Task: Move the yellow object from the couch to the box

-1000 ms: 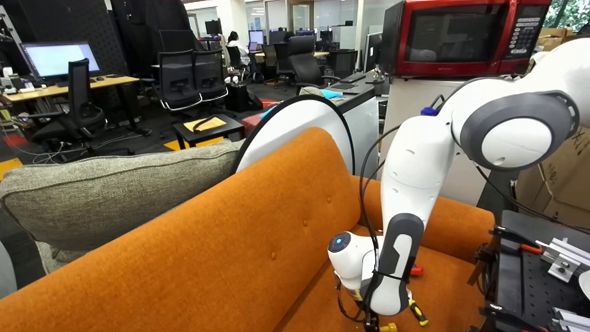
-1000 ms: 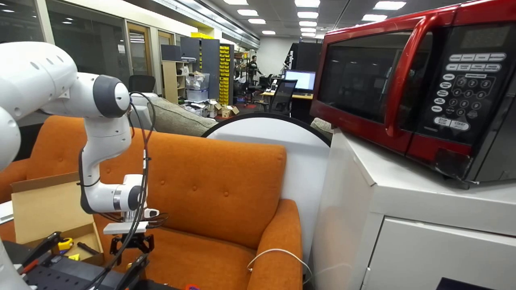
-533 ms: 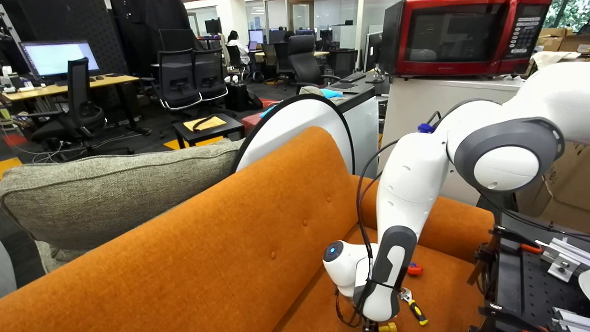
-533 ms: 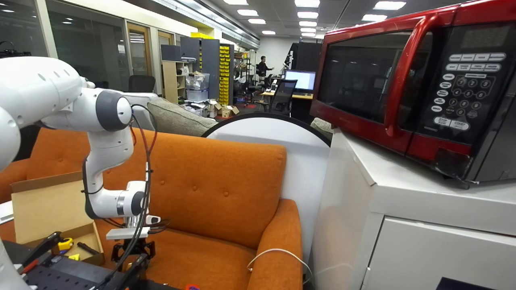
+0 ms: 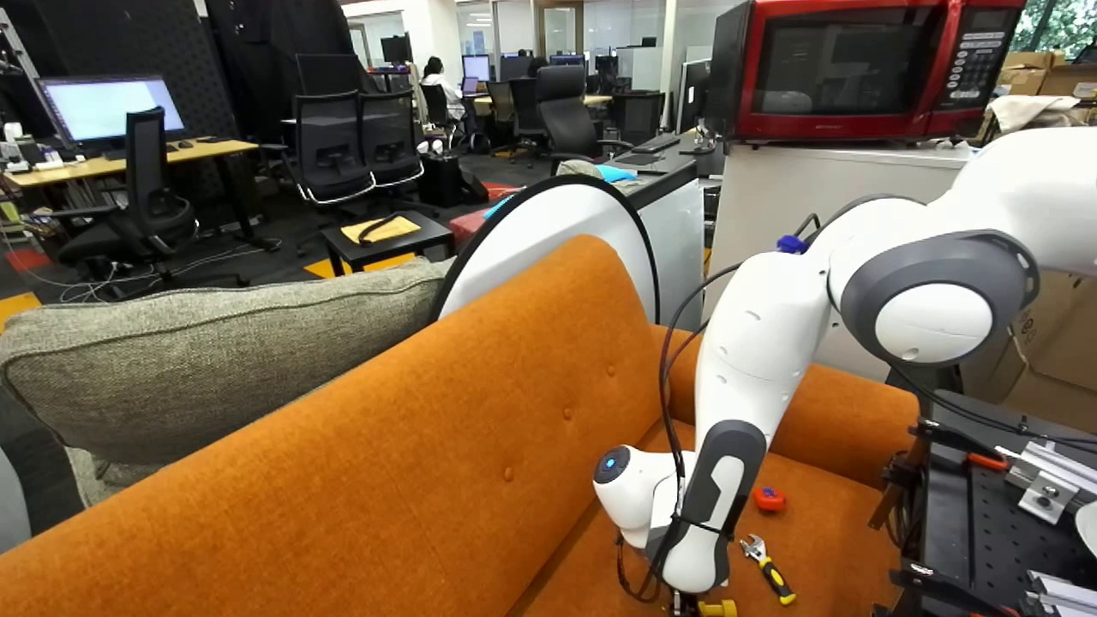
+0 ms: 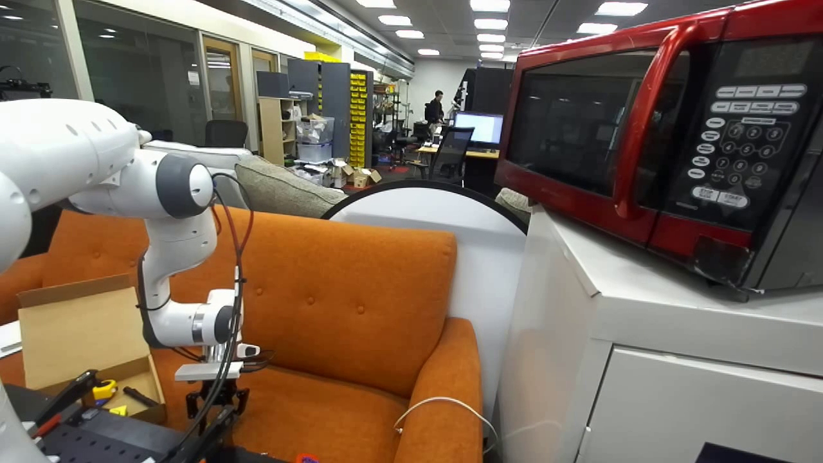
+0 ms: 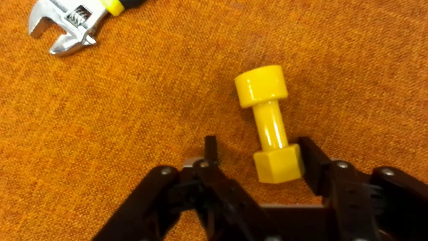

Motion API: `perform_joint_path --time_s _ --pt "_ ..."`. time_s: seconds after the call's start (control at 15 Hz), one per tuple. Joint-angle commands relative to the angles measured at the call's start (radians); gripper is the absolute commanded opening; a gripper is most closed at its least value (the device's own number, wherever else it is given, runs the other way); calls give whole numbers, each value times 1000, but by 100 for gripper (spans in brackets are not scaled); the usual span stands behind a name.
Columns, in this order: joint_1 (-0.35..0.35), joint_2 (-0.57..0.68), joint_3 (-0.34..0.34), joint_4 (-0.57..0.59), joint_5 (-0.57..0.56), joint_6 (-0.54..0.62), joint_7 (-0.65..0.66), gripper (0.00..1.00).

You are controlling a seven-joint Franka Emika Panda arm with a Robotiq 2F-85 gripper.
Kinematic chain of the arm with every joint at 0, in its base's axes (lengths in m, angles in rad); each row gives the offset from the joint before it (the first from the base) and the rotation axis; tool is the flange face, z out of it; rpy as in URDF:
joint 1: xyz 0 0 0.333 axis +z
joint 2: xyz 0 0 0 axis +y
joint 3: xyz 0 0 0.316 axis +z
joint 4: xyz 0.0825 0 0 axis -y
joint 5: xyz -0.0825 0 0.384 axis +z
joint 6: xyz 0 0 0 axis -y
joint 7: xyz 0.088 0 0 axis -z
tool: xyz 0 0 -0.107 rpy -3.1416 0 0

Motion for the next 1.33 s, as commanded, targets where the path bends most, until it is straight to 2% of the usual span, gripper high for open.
perform_joint_path --time_s 0.0,0.2,0.27,0.33,0.53,0.93,1.13,1.27 --pt "-30 7 19 13 -7 -30 6 31" --pt "-26 -2 14 -7 12 -14 1 11" --pt "-44 -10 27 -17 0 -6 9 4" --pt "-49 -25 31 -38 4 9 10 7" --pt "-68 -94 44 -130 15 73 20 7" --pt "-99 -355 120 -418 26 383 11 7" --pt "-125 -459 220 -504 10 508 -51 7" --pt "-142 -474 301 -509 -5 537 -106 7"
